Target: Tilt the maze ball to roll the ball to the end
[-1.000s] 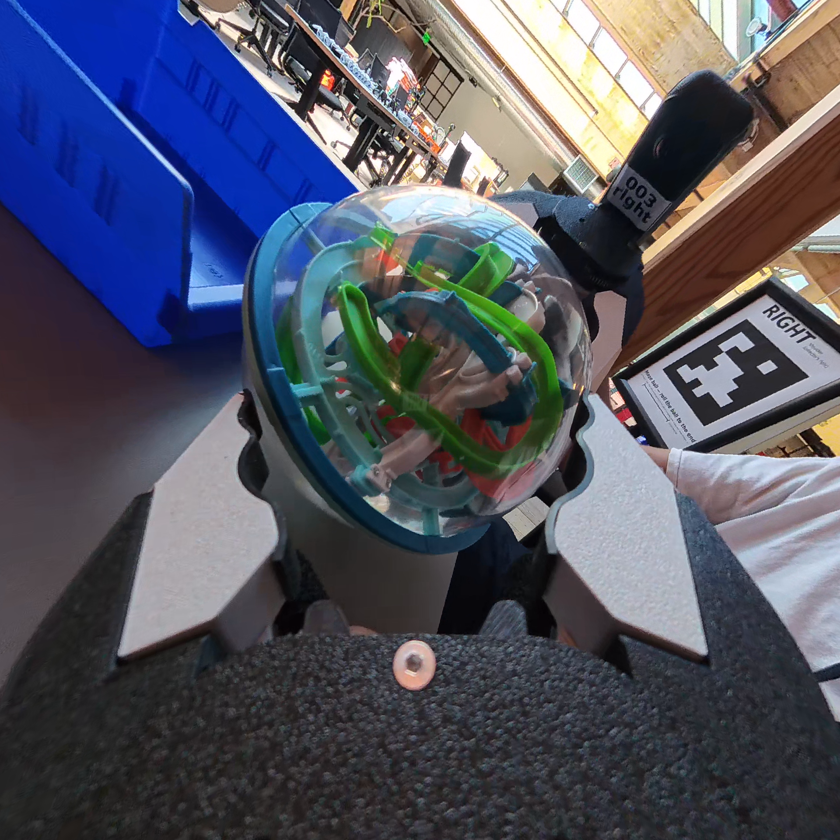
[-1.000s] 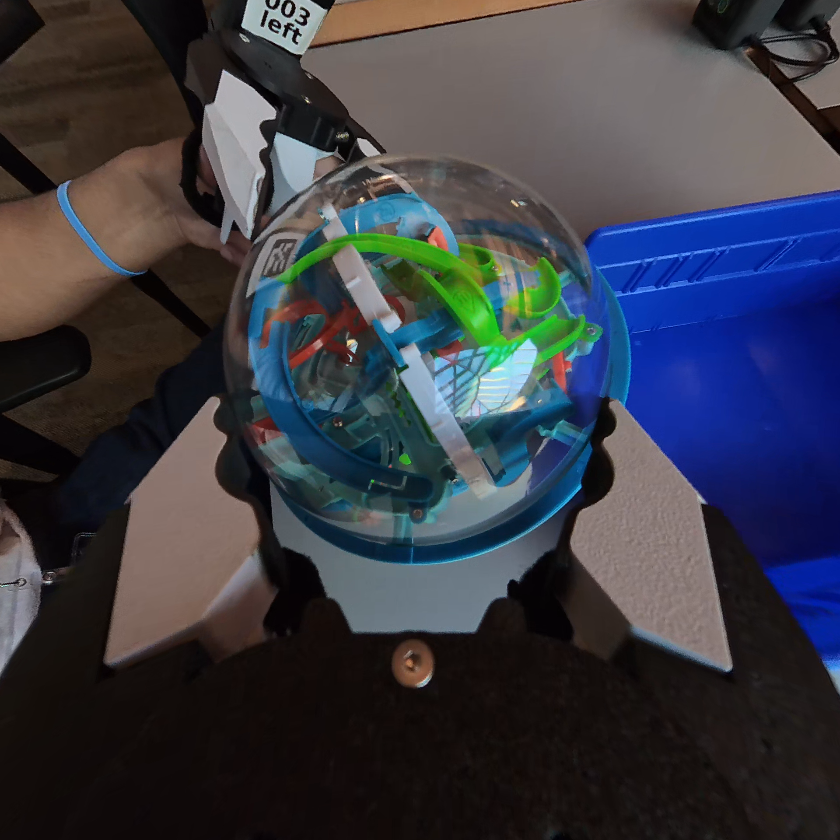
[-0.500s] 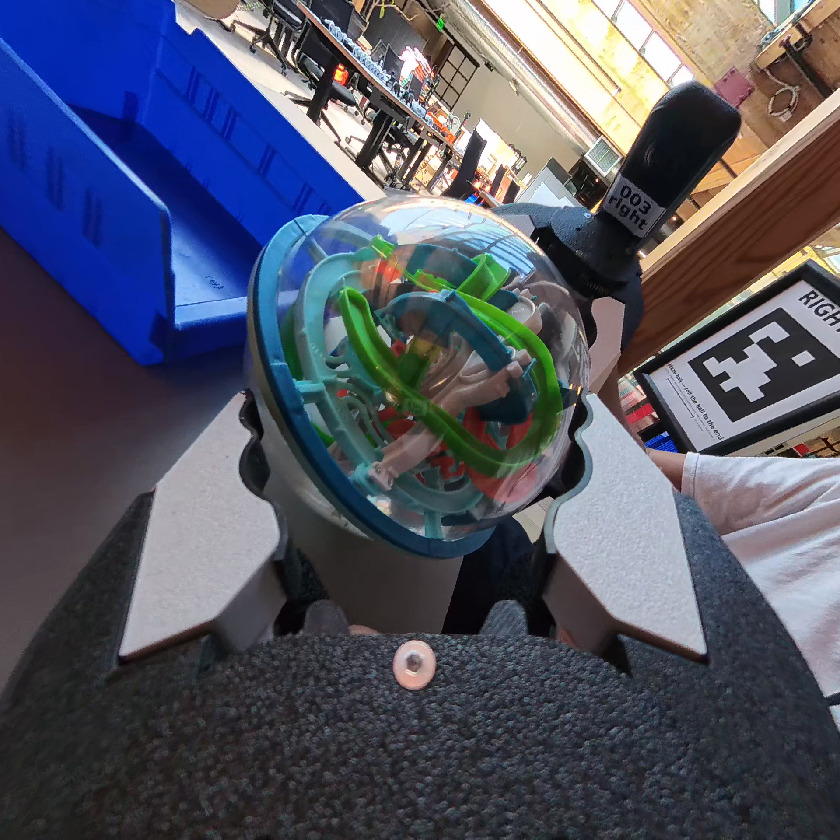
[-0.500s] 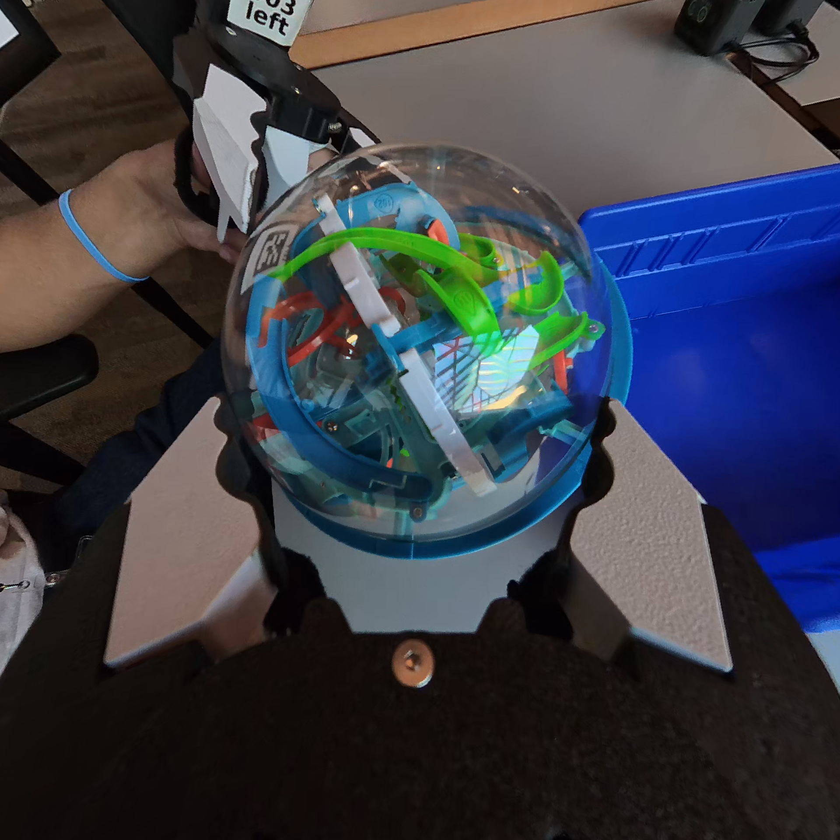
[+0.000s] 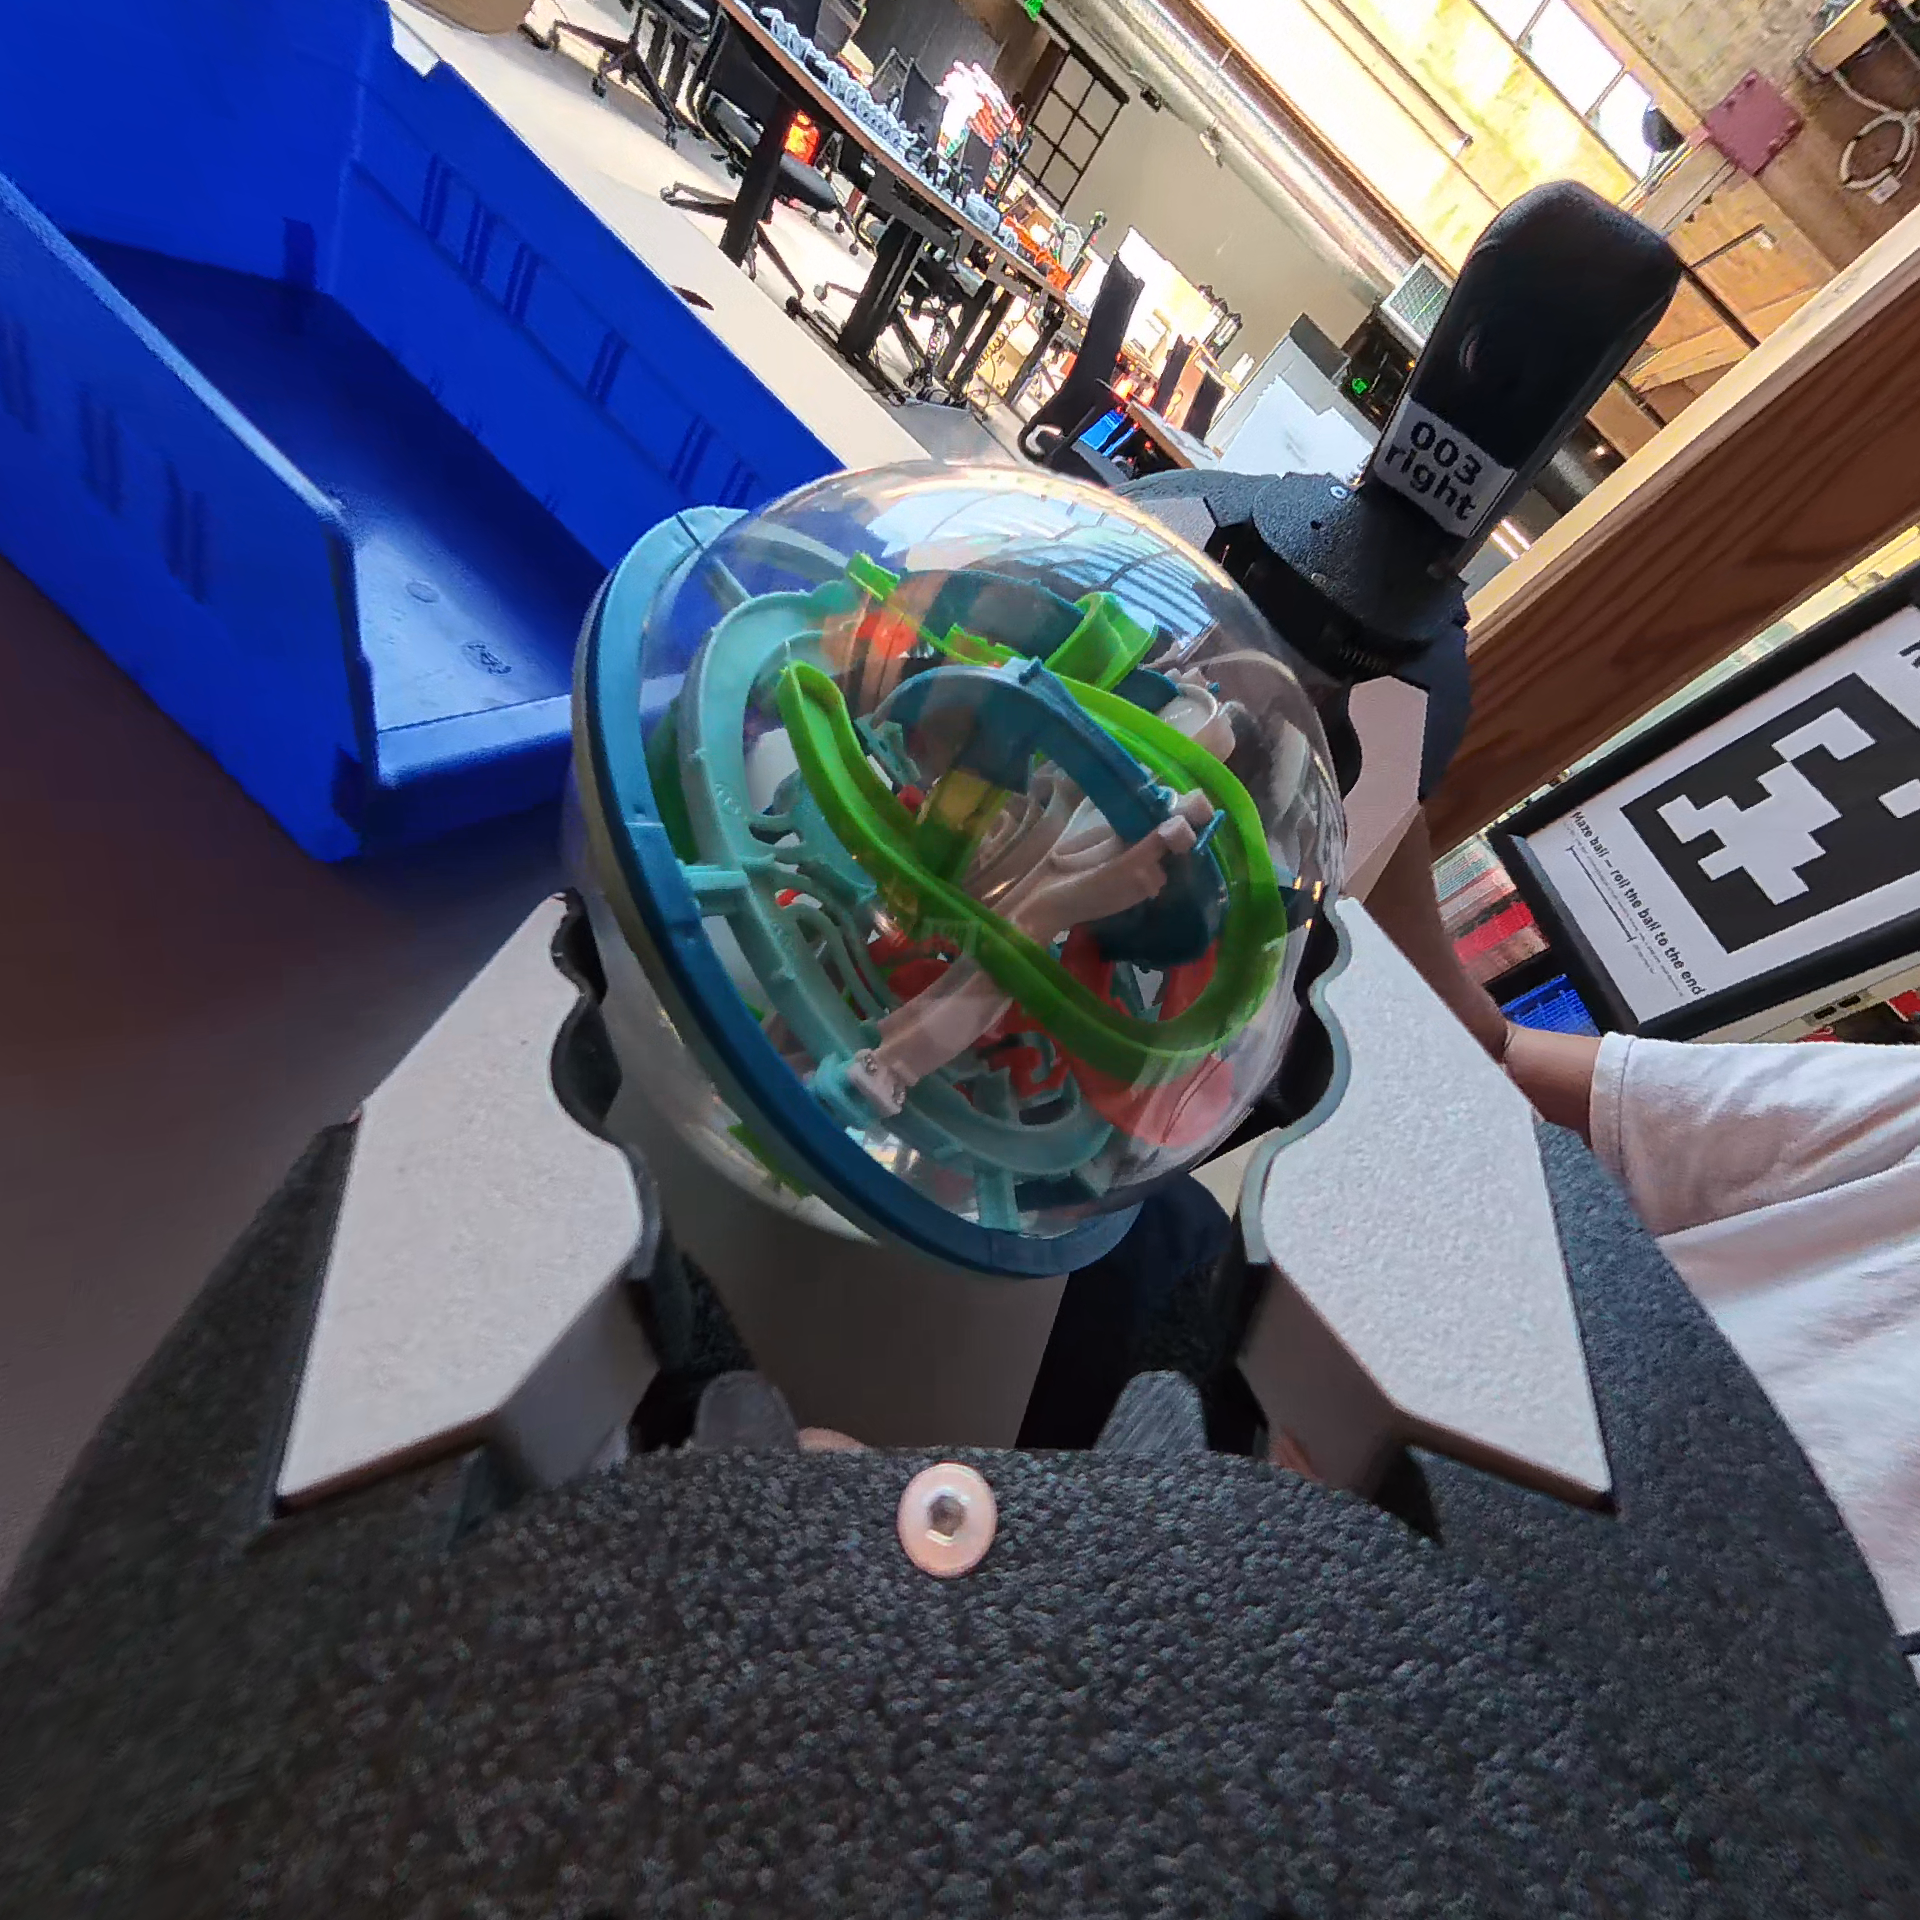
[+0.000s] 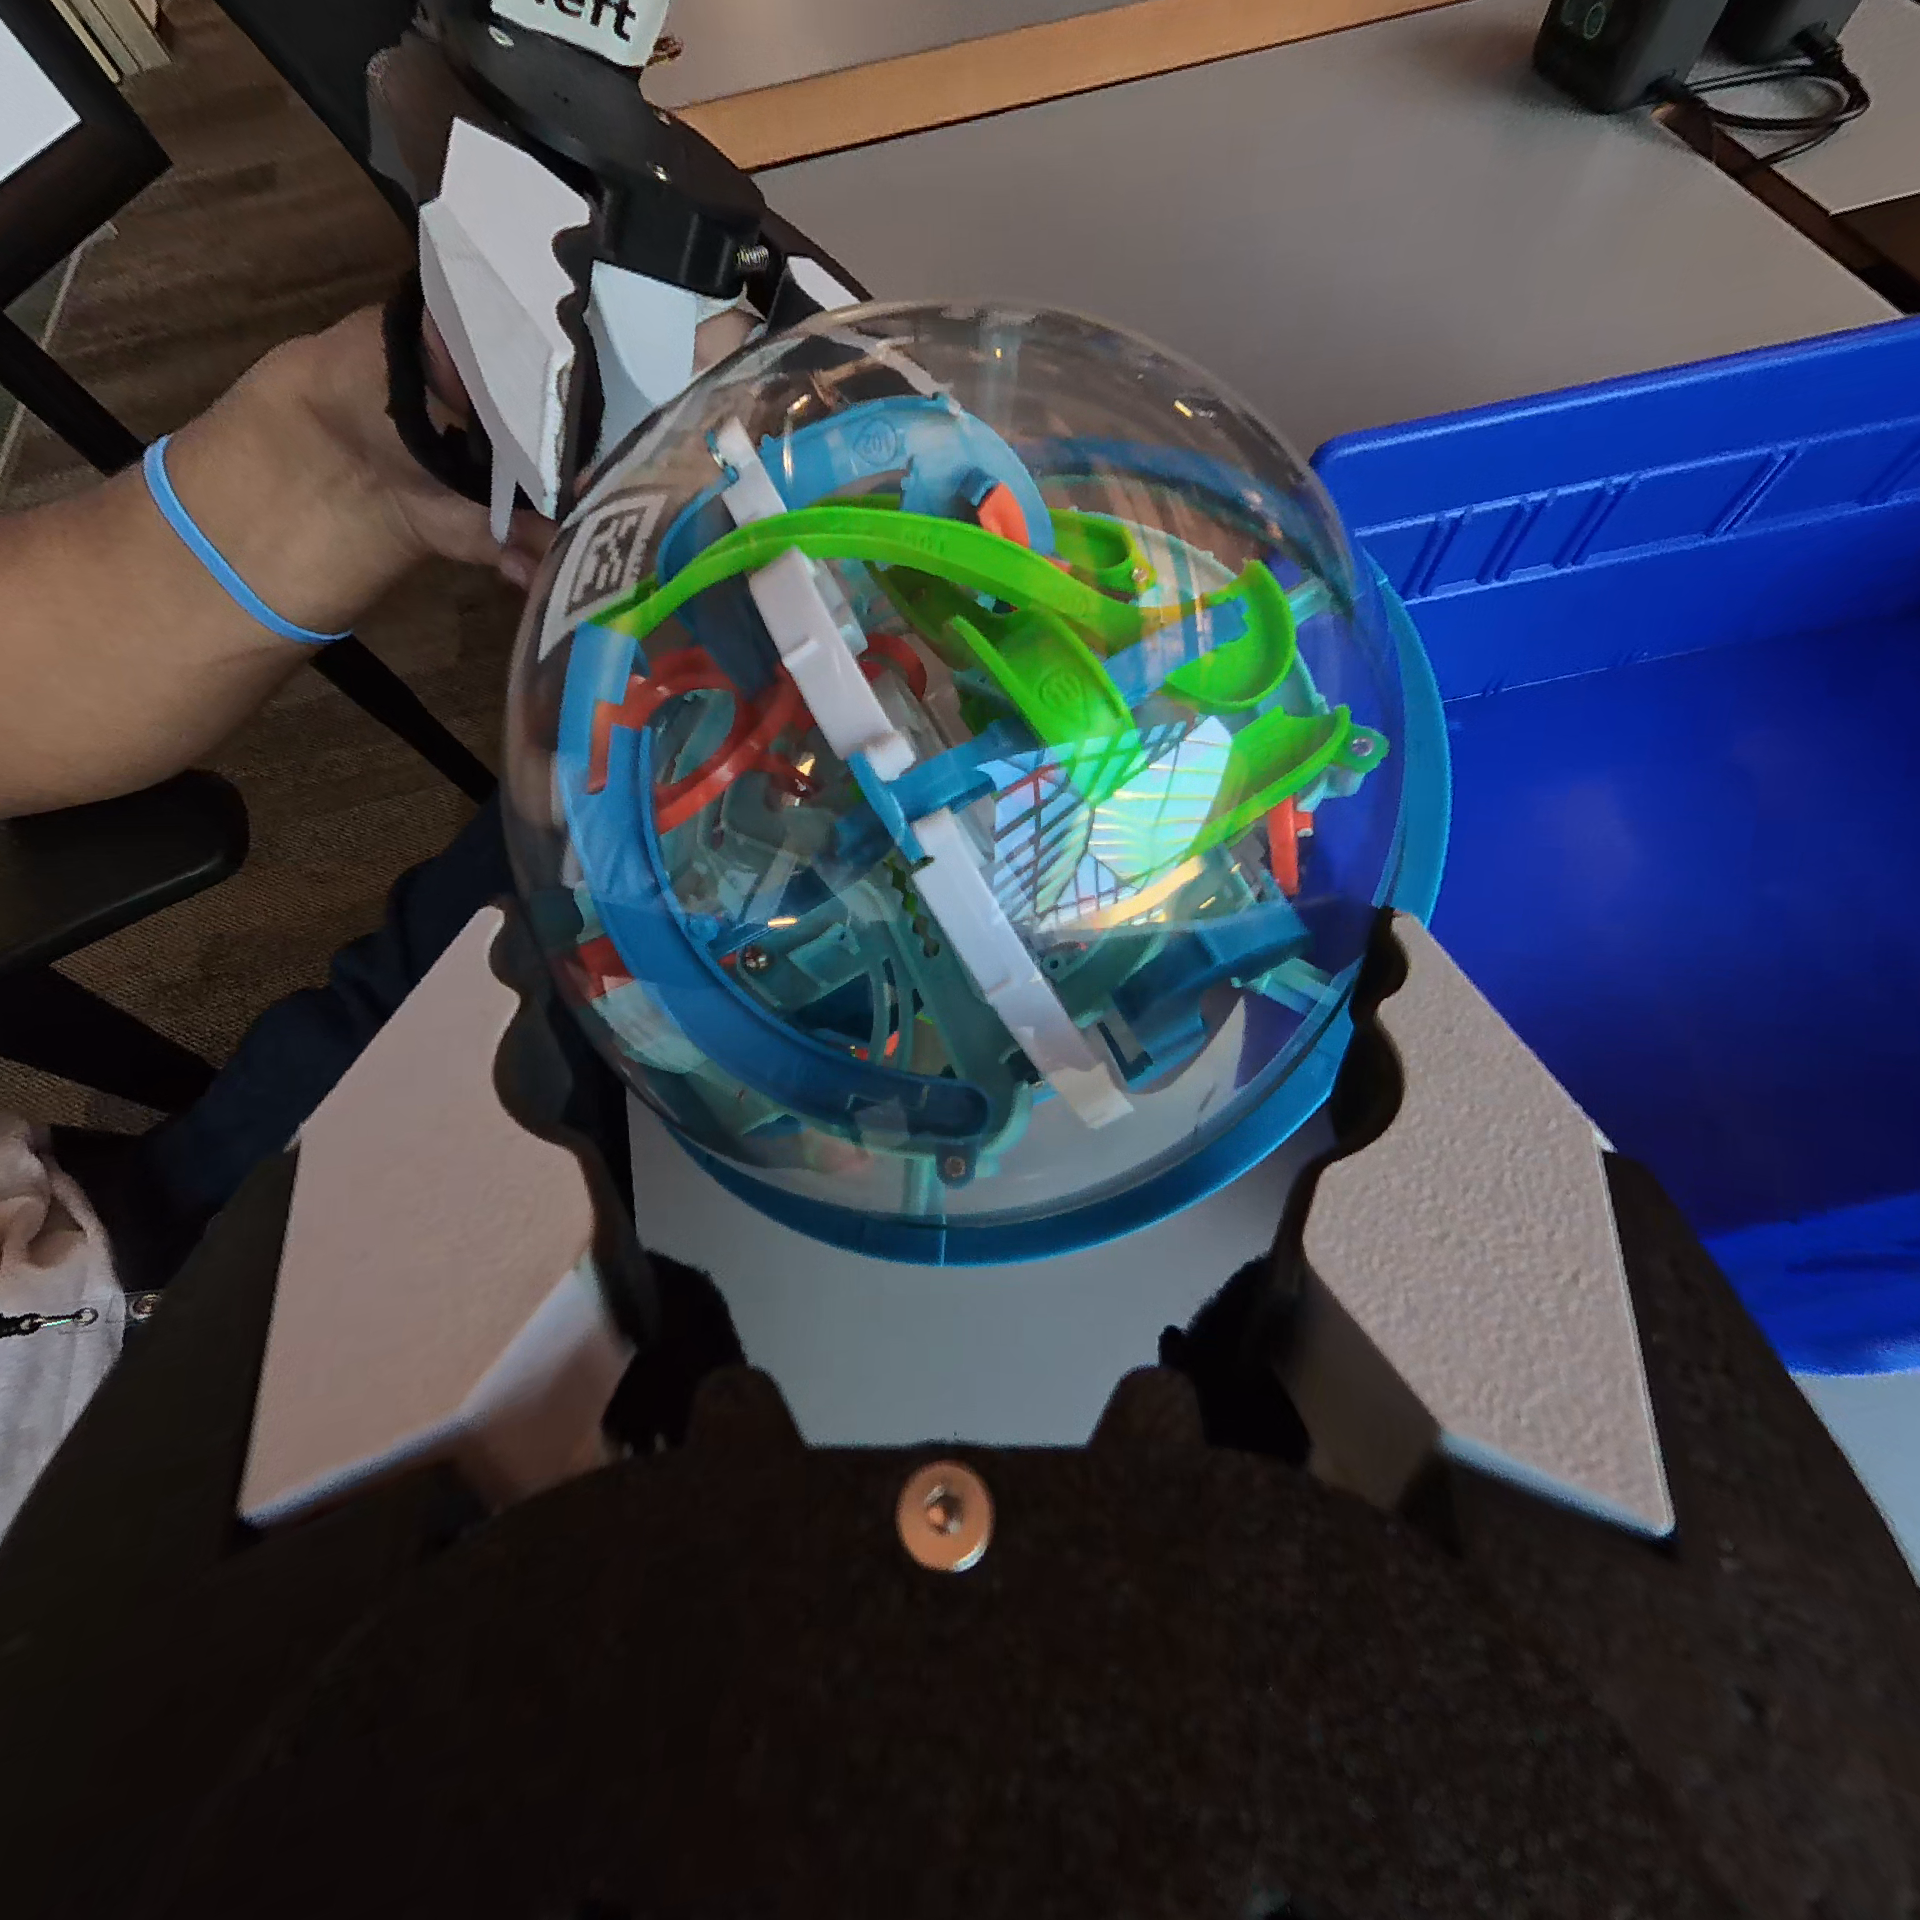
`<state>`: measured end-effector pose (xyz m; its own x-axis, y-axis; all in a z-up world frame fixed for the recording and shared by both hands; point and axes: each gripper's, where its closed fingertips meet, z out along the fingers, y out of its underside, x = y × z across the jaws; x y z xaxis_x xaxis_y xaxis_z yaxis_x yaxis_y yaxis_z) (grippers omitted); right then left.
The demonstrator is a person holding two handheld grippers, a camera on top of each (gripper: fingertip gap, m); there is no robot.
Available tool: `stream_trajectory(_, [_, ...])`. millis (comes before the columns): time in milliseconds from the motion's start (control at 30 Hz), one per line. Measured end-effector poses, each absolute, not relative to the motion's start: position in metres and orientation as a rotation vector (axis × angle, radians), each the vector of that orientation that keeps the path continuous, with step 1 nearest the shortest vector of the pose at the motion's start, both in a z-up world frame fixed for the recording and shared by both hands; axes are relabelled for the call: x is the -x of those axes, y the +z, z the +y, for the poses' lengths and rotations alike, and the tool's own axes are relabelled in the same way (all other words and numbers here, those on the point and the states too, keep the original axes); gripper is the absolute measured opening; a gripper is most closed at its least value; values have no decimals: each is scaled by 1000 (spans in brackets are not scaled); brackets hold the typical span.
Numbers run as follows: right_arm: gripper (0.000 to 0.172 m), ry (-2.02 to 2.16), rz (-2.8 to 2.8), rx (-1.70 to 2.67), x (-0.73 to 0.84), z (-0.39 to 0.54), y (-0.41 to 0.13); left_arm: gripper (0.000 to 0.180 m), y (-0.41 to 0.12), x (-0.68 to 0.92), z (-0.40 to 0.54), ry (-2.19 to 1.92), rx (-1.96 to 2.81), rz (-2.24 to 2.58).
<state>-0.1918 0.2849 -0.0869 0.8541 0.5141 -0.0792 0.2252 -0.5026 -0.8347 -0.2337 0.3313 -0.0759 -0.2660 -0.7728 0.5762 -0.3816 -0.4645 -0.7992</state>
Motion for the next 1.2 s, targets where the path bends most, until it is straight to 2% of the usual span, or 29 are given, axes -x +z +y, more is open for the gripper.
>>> stream_trajectory(1200, [148, 448, -484, 2128, 178, 270, -94, 126, -69, 219, 322, -1703, 1660, 1476])
